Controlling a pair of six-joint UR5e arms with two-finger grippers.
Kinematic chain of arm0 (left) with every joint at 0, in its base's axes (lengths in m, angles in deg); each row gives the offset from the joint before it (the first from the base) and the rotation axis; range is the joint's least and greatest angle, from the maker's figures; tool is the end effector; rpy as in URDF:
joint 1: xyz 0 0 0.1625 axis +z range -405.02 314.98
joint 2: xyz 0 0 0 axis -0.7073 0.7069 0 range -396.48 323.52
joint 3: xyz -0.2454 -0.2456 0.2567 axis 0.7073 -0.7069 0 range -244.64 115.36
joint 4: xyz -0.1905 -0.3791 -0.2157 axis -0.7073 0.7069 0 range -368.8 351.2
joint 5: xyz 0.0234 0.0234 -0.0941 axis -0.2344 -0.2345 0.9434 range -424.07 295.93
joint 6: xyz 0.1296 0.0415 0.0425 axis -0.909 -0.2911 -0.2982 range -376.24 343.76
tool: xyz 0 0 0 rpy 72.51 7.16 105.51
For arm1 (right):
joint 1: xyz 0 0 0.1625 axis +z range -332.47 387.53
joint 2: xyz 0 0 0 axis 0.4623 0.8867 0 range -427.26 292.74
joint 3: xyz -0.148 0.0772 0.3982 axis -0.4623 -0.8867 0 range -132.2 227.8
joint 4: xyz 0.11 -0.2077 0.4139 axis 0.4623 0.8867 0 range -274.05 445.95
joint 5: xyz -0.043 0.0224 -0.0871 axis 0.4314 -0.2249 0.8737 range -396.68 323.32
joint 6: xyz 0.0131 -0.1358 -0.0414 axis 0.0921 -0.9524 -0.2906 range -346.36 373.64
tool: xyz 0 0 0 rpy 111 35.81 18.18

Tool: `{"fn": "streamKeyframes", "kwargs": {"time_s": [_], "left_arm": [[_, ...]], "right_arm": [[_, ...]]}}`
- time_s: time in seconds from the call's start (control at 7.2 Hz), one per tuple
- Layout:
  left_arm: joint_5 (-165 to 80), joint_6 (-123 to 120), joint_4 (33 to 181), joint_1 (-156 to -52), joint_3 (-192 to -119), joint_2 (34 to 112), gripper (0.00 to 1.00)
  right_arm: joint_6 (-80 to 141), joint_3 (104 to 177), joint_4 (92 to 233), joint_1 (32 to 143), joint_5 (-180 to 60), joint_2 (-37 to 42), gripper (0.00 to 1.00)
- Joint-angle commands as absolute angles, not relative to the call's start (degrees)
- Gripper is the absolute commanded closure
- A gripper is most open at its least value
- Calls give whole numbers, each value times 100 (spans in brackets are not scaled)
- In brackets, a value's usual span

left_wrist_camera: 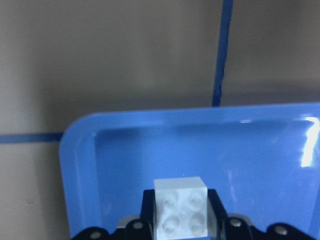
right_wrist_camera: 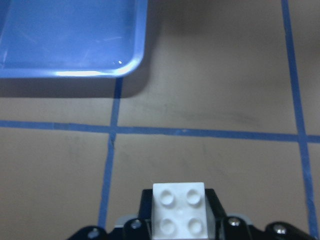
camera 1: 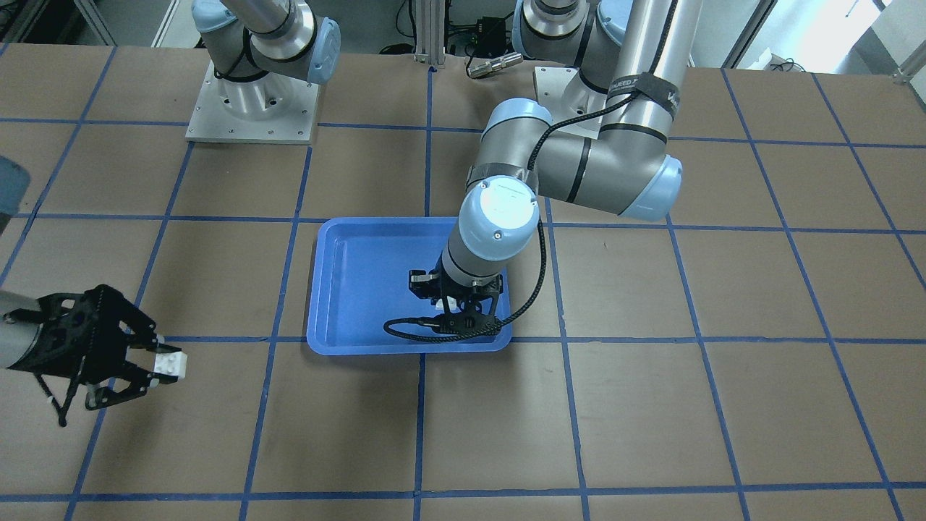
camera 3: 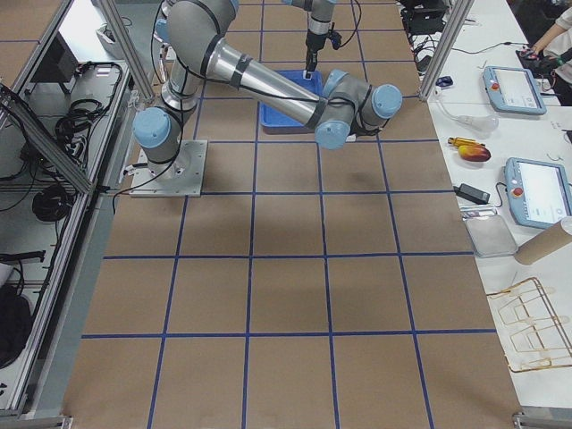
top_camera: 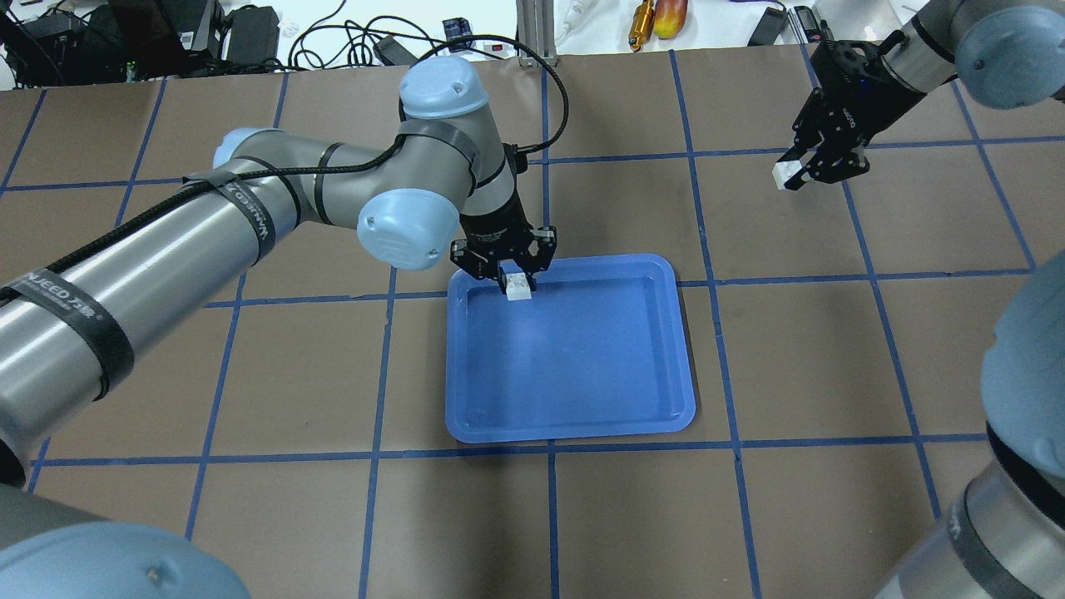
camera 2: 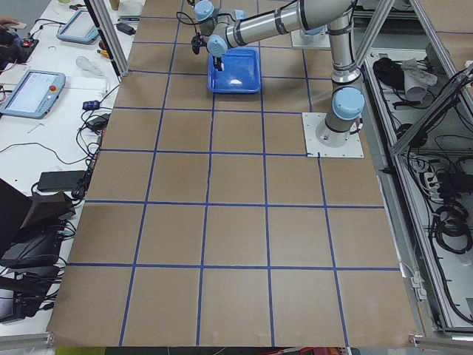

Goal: Assemble white blocks and place on blue tray

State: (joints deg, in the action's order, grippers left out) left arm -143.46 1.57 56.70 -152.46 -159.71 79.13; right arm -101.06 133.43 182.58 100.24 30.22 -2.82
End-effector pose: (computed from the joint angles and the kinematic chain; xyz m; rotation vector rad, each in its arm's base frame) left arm -0.3512 -0.5854 0.1688 0.0244 -2.9883 -0.2377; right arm -0.0202 -0.7016 0.2349 -2.0003 1.8520 -0.3670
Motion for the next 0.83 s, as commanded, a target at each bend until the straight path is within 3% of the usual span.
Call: {"fn": "streamKeyframes", "kwargs": {"time_s": [0.0, 0.42, 0.69], "left_arm": [[-14335, 389, 5019, -15541, -16473, 7989, 100], [-14274, 353, 5009, -15549, -16545, 8049, 100], [-14142, 353, 5009, -15550, -16519, 8051, 87]], "right_arm": [[-10062, 14802, 18882, 10302, 2968, 618, 100], [-9248, 16115, 20141, 10871, 2511, 1034, 100], [-8152, 16608, 21350, 11601, 2580, 1018, 100]]}}
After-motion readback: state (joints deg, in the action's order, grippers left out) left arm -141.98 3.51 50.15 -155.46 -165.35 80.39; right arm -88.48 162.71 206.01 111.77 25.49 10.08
